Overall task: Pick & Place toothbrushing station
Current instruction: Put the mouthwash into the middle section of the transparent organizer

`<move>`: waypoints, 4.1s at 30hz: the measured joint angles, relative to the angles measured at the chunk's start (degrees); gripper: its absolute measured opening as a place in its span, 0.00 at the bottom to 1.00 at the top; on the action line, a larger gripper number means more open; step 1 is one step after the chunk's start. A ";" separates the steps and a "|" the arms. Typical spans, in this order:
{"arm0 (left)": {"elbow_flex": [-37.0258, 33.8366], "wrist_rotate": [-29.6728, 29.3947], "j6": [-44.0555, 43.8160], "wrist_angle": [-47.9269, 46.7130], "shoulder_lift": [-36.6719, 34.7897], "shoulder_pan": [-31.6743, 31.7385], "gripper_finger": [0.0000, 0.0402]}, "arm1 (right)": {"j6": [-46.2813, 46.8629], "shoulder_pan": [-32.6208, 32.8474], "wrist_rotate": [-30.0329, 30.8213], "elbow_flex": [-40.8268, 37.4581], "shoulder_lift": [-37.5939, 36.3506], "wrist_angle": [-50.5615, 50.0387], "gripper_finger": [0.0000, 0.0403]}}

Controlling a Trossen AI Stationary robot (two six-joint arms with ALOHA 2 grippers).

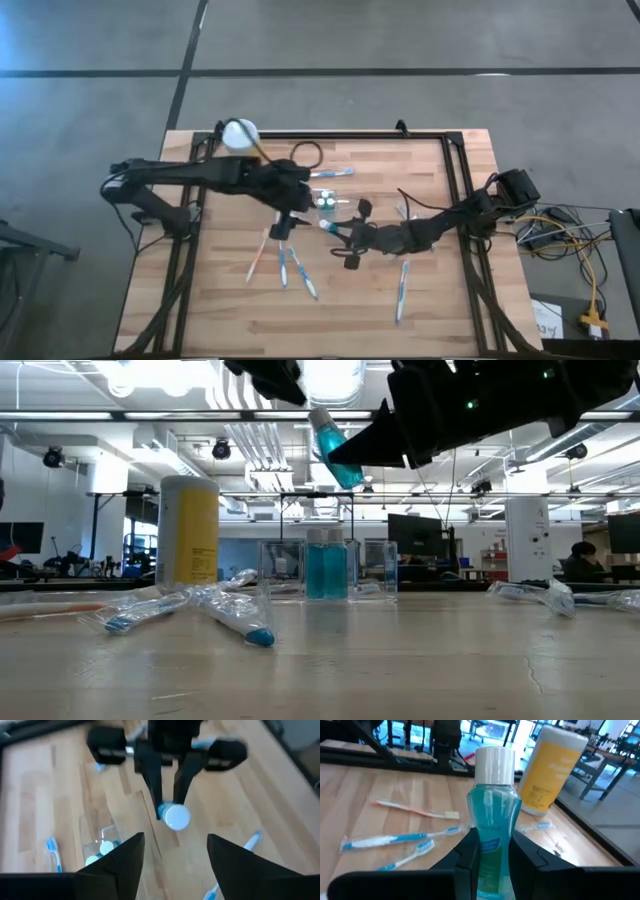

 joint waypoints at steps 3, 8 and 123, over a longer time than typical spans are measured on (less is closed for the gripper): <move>4.47 -0.02 1.24 -3.66 4.88 -0.03 0.55 | -0.36 0.00 -1.08 0.00 0.00 1.04 0.17; 9.72 -0.02 3.87 -6.83 10.54 -0.55 0.55 | -0.65 0.00 -1.37 -0.01 0.00 1.25 0.17; 19.18 -7.19 15.86 -19.96 20.40 12.21 0.25 | 9.37 12.02 9.89 -14.30 -23.64 -15.95 0.07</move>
